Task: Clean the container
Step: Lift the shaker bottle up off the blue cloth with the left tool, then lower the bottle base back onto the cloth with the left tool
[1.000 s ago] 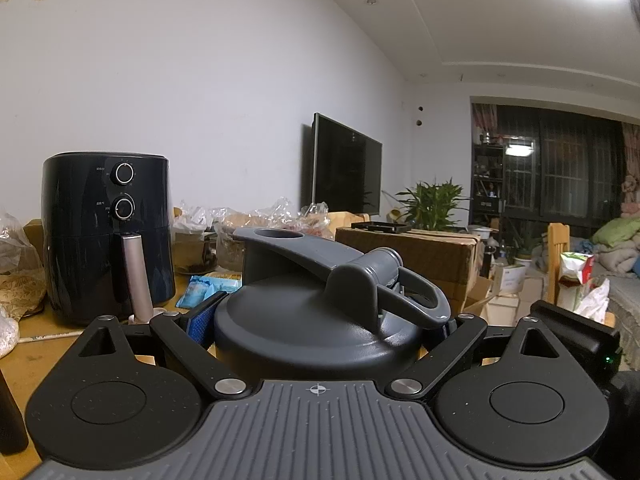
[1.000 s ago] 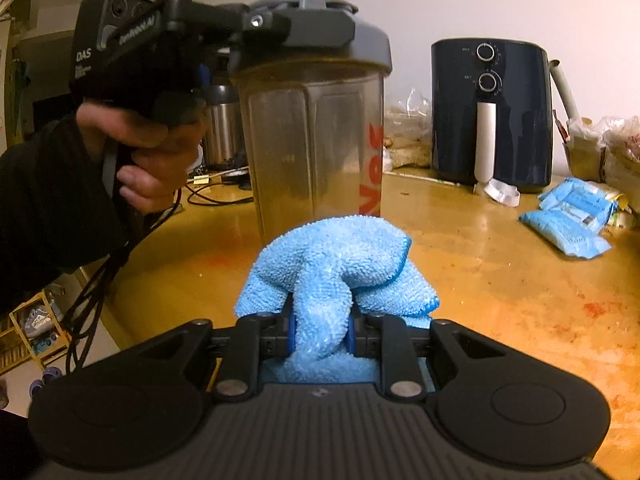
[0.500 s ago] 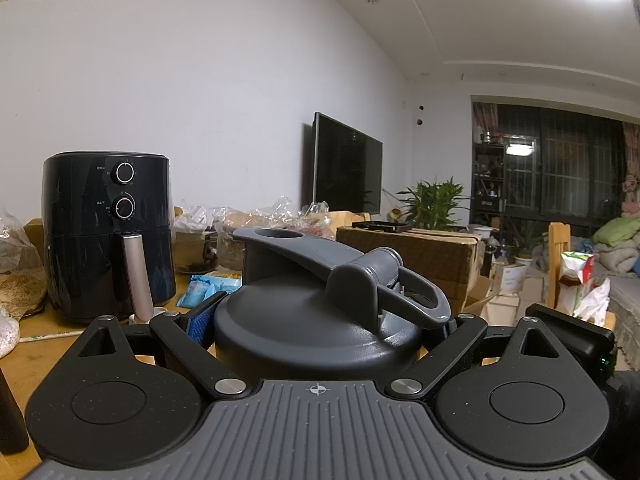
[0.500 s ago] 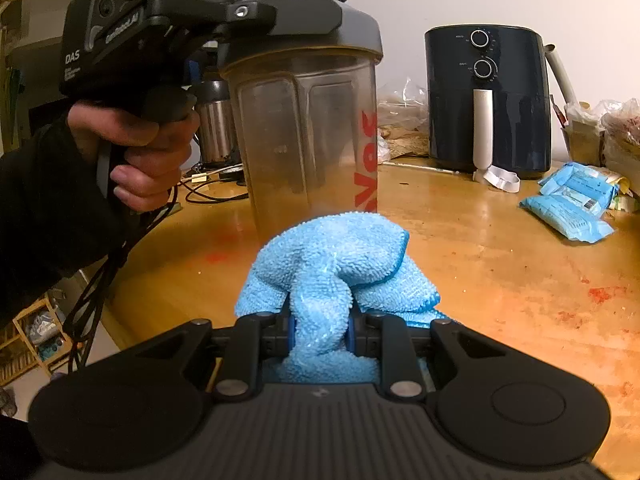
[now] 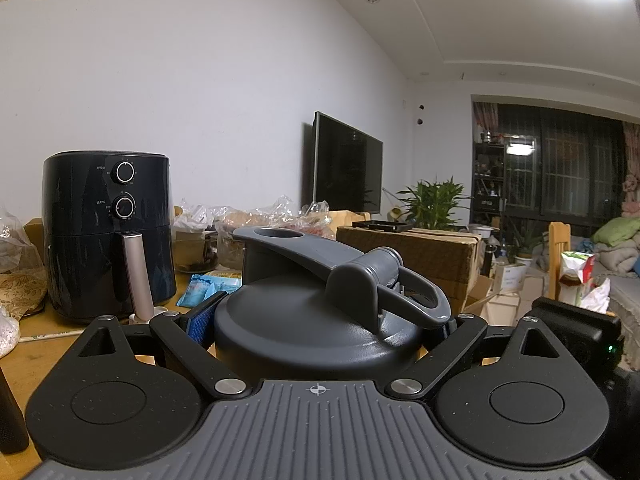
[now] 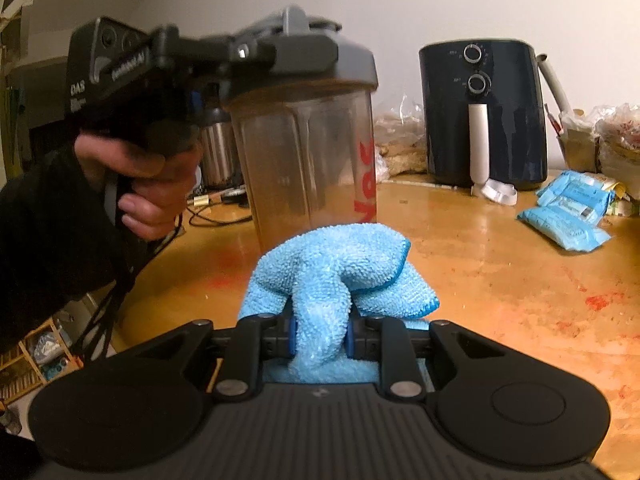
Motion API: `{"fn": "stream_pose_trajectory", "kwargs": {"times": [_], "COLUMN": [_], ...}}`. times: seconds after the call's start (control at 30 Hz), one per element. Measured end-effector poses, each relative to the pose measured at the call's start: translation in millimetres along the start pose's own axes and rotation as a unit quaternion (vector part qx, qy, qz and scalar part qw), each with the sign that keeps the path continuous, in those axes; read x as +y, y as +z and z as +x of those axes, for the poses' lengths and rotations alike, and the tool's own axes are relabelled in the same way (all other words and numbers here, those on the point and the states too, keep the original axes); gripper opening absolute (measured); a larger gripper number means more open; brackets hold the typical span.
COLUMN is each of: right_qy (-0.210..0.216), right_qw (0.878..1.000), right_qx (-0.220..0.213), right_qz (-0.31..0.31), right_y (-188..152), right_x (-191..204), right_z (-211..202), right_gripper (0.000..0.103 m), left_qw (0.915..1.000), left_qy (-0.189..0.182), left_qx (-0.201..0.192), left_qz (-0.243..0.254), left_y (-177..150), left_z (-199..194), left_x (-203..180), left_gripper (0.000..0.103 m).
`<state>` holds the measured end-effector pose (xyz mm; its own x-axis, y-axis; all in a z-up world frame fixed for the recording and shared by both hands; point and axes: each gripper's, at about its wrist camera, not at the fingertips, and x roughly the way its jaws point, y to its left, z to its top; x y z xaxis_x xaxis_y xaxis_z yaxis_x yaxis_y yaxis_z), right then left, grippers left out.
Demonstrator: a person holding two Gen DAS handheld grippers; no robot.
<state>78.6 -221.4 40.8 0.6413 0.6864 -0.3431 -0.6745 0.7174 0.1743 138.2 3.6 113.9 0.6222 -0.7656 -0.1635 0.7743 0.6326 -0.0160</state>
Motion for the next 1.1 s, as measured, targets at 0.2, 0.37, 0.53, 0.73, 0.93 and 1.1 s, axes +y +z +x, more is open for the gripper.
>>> {"fn": "stream_pose_trajectory", "kwargs": {"times": [0.2, 0.37, 0.53, 0.73, 0.93, 1.1], "right_qy": [-0.001, -0.001, -0.003, -0.005, -0.006, -0.007], "right_qw": [1.0, 0.999, 0.998, 0.995, 0.991, 0.989], "right_qx": [-0.026, -0.044, -0.068, -0.098, -0.133, -0.145], "right_qz": [-0.002, -0.005, -0.011, -0.016, -0.024, -0.032], "right_y": [10, 18, 27, 36, 41, 40], "right_x": [3, 5, 7, 10, 13, 15], "right_z": [-8, -15, -22, -31, -38, -41], "right_gripper": [0.017, 0.017, 0.017, 0.017, 0.017, 0.017], "left_qw": [1.0, 1.0, 1.0, 1.0, 1.0, 1.0], "left_qy": [0.0, 0.001, 0.001, 0.001, 0.001, 0.001], "left_qx": [0.0, 0.0, 0.001, 0.002, 0.002, 0.002], "left_qz": [0.0, 0.0, 0.0, 0.0, 0.001, 0.001], "left_y": [0, 0, 1, 2, 3, 4], "left_z": [0, -1, -1, -1, 0, 1], "left_x": [0, -2, -2, -1, -1, -2], "left_gripper": [0.095, 0.095, 0.095, 0.095, 0.095, 0.095]}}
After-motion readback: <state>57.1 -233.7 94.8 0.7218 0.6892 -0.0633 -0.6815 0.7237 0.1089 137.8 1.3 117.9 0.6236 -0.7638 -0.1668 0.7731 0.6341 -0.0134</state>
